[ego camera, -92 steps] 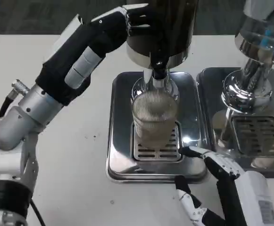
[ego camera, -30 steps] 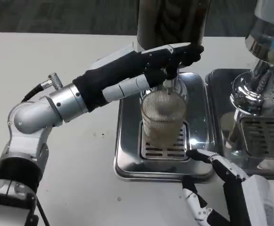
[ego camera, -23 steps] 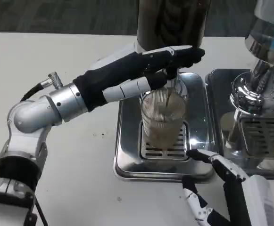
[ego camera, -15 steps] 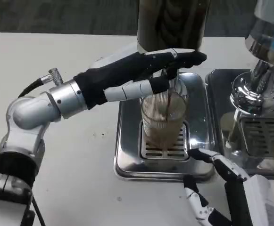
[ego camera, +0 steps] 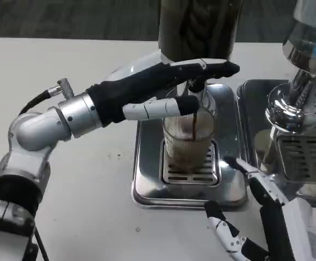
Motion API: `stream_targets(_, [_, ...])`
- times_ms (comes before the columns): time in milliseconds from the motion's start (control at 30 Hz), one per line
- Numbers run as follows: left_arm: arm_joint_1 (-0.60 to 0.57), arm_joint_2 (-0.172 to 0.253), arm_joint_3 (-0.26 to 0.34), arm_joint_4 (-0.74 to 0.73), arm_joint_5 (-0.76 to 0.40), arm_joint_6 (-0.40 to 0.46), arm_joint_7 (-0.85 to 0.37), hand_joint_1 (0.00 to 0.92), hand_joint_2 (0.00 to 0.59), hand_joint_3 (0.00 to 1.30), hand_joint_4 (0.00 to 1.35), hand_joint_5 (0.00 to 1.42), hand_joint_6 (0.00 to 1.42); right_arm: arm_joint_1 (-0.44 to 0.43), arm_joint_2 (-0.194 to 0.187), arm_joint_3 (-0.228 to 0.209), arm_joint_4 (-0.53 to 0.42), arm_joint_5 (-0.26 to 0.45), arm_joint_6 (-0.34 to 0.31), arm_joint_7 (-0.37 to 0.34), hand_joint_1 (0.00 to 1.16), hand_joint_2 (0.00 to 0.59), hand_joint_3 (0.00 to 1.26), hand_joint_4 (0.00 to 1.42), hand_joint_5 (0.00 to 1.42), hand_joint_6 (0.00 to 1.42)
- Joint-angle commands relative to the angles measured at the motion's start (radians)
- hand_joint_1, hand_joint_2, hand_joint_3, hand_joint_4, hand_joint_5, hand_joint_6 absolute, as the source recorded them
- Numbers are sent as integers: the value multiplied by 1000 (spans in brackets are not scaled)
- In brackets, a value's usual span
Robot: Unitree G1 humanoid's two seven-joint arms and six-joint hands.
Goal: Grasp the cup under the faucet to collect the drink, then remove the cup.
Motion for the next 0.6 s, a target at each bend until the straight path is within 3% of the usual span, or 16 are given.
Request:
stream_targets(33, [30, 9, -54, 38, 92, 24, -17, 0, 70, 179, 105, 107, 24, -26, -7, -19, 14, 61, -32, 49, 449, 281, 152, 128, 140, 213])
stream_targets(267, [27, 16, -62, 41, 108, 10, 7, 0, 70, 173, 99, 97, 24, -79, 9, -42, 43, 160, -25, 138, 500, 250, 69, 47, 78, 169])
stream_targets(600, [25, 21, -63, 42, 114, 2, 17, 0, 73, 170, 92, 93, 24, -160, 35, -70, 86, 216, 26, 238, 576, 232, 0, 0, 0, 103])
